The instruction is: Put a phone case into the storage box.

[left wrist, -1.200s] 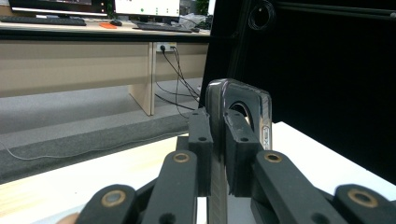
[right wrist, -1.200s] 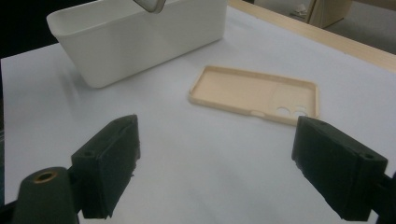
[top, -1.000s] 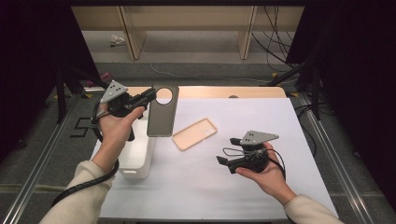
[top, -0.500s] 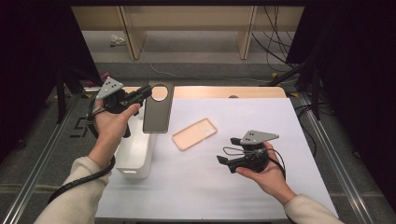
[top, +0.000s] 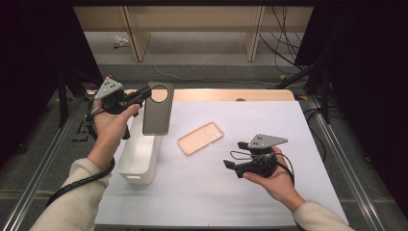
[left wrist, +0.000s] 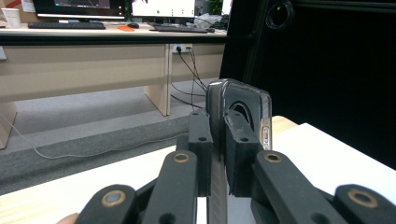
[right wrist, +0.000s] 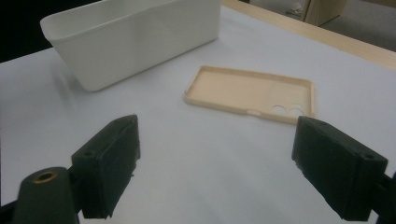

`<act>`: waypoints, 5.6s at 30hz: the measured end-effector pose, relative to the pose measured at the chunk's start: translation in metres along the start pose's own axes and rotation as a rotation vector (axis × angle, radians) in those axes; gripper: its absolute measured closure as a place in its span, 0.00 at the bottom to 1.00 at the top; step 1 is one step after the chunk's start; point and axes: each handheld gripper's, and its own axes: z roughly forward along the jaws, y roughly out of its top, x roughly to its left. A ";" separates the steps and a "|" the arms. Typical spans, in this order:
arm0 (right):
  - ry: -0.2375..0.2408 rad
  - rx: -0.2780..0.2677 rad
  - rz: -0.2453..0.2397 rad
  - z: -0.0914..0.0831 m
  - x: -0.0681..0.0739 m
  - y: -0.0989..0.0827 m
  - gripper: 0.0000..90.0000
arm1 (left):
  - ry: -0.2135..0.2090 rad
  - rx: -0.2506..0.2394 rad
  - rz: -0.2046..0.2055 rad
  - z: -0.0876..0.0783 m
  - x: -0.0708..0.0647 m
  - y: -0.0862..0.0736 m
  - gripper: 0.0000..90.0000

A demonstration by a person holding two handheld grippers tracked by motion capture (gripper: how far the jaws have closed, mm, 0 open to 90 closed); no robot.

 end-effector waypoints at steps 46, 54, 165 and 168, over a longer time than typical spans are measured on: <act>-0.004 0.002 0.014 0.001 -0.002 -0.001 0.18 | 0.050 0.012 0.006 0.011 0.041 0.011 0.91; -0.003 0.000 0.015 0.000 -0.003 -0.001 0.18 | 0.059 0.016 0.004 0.018 0.047 0.011 0.91; 0.001 -0.011 0.032 0.002 -0.007 -0.001 0.18 | 0.152 0.179 -0.097 0.068 0.101 -0.057 0.91; 0.003 -0.009 0.031 0.002 -0.007 -0.001 0.18 | 0.155 0.181 -0.101 0.068 0.102 -0.058 0.91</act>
